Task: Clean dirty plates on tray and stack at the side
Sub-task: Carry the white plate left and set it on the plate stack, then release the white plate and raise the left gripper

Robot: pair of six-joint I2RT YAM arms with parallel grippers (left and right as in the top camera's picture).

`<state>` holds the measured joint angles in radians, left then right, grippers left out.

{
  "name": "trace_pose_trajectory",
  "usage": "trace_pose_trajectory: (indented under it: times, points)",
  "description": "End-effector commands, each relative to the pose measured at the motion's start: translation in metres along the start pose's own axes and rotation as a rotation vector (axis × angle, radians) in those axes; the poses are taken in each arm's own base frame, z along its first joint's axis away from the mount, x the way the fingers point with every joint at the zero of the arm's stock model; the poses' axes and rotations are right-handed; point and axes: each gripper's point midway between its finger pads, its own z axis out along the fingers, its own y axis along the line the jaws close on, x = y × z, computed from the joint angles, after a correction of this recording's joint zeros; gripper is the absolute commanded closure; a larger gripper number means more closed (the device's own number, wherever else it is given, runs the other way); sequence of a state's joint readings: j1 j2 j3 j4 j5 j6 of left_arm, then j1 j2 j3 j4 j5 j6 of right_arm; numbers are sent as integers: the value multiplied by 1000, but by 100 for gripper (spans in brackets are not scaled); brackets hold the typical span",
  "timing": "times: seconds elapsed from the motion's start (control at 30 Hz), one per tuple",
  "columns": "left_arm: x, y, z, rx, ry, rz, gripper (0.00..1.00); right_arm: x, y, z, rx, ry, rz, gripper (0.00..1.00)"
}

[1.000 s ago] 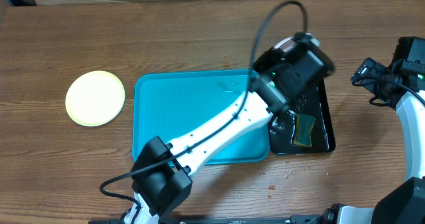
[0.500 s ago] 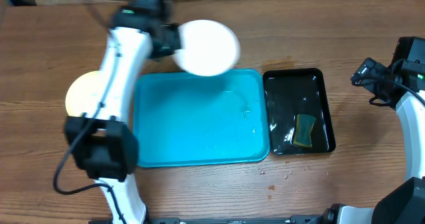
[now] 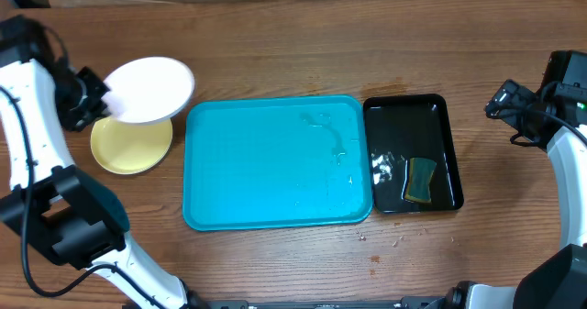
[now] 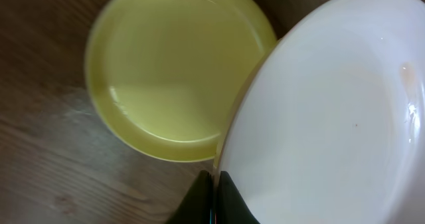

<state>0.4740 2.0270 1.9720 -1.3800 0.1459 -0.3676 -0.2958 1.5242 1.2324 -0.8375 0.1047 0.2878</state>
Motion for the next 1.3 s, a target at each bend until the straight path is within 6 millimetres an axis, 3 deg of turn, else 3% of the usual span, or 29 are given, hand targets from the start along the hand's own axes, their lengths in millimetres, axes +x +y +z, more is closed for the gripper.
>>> trace_pose_trajectory:
  times: [0.0, 0.17, 0.33, 0.57, 0.6, 0.63, 0.67, 0.7, 0.73, 0.83, 1.0, 1.07, 1.27]
  points:
    - [-8, 27, 0, -79, -22, -52, 96, -5, -1, -3, 5, -20, 7, 0]
    - [-5, 58, 16, -216, -22, -88, 96, -5, -1, -3, 5, -20, 7, 0]
    - [-3, 65, 37, -230, -17, -89, 96, -5, -1, -3, 5, -20, 7, 0]
    - [-10, 70, 38, -263, -50, -87, 93, -5, -1, -3, 5, -20, 7, 0]
    - [-11, 69, 38, -258, -55, -86, 82, -5, -1, -3, 5, -20, 7, 0]
    - [-11, 69, 38, -256, -57, -84, 62, -5, -1, -3, 5, -20, 7, 0]
    - [-11, 68, 38, -253, -57, -82, 34, -5, -1, -3, 5, -20, 7, 0]
    - [-11, 66, 39, -244, -54, -80, 13, -5, -1, -3, 5, -20, 7, 0]
    - [-9, 62, 40, -221, -42, -64, 8, -5, -1, -3, 5, -20, 7, 0]
    - [0, 36, 43, -70, 20, 37, 4, -5, -1, -3, 5, -20, 7, 0]
    - [28, -45, 28, 421, 124, 271, 4, -5, -1, -3, 5, -20, 7, 0]
    - [33, -56, 25, 472, 138, 273, 0, -5, -1, -3, 5, -20, 7, 0]
    - [39, -65, 27, 455, 156, 263, 0, -5, -1, -3, 5, -20, 7, 0]
